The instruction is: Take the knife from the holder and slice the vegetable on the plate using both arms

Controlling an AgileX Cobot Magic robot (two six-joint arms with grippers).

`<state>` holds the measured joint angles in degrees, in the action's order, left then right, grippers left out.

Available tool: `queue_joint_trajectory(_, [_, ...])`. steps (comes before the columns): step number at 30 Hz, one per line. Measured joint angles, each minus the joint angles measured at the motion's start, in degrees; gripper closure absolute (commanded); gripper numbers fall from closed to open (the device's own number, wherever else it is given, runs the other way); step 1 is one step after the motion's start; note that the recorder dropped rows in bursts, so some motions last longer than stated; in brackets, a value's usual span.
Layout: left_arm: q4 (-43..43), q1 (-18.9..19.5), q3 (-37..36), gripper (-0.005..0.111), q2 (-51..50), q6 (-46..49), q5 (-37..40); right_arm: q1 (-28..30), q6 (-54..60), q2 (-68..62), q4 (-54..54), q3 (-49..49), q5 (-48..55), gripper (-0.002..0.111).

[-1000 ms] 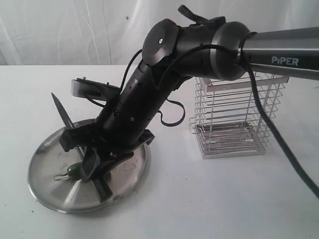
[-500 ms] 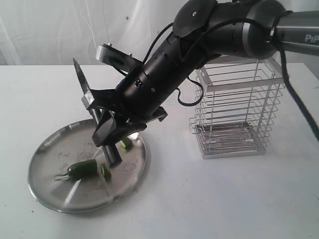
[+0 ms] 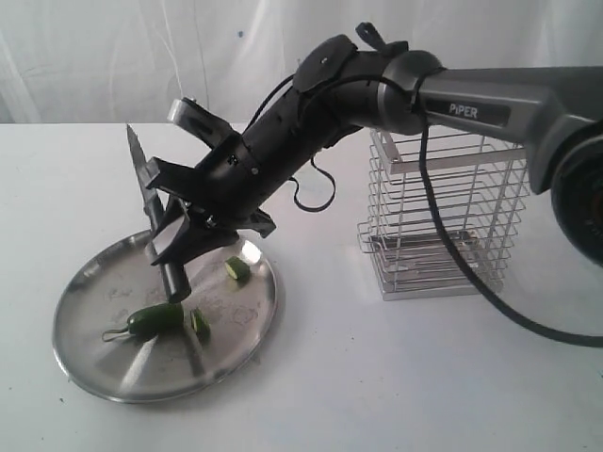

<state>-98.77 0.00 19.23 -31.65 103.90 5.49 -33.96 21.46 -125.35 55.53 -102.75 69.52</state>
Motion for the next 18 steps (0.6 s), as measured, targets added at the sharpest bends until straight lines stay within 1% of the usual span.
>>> queue_joint_trajectory(3, [0.0, 0.0, -0.2, 0.107, 0.0, -0.2, -0.4, -0.5, -0.9, -2.0, 0.8, 0.0, 0.1, 0.108])
queue_joint_trajectory(5, [0.0, 0.0, -0.2, 0.107, 0.0, -1.6, -3.0, -1.2, -1.1, -3.4, 1.6, 0.0, 0.1, 0.108])
queue_joint_trajectory(8, [0.1, 0.0, -0.2, 0.107, 0.0, -8.1, -13.3, -3.0, -1.3, -5.4, 4.5, 0.0, 0.0, 0.108])
queue_joint_trajectory(10, [0.1, 0.0, -0.2, 0.107, 0.0, -13.4, -22.8, -4.7, -1.3, -6.4, 7.0, 0.0, -0.1, 0.108])
queue_joint_trajectory(12, [0.1, 0.0, -0.2, 0.107, 0.0, -15.5, -29.5, -6.5, -1.3, -7.2, 9.6, 0.0, -1.4, 0.108])
queue_joint_trajectory(13, [0.1, 0.0, -0.2, 0.107, 0.0, -15.8, -30.8, -7.2, -1.3, -7.5, 10.3, 0.0, -2.3, 0.108])
queue_joint_trajectory(15, [0.0, 0.0, -0.2, 0.107, 0.0, -15.8, -30.4, -8.8, -1.3, -8.0, 11.4, 0.0, -4.6, 0.108])
queue_joint_trajectory(18, [0.0, 0.0, -0.2, 0.107, 0.0, -15.4, -25.3, -10.2, -1.2, -9.2, 11.6, 0.0, -8.8, 0.108])
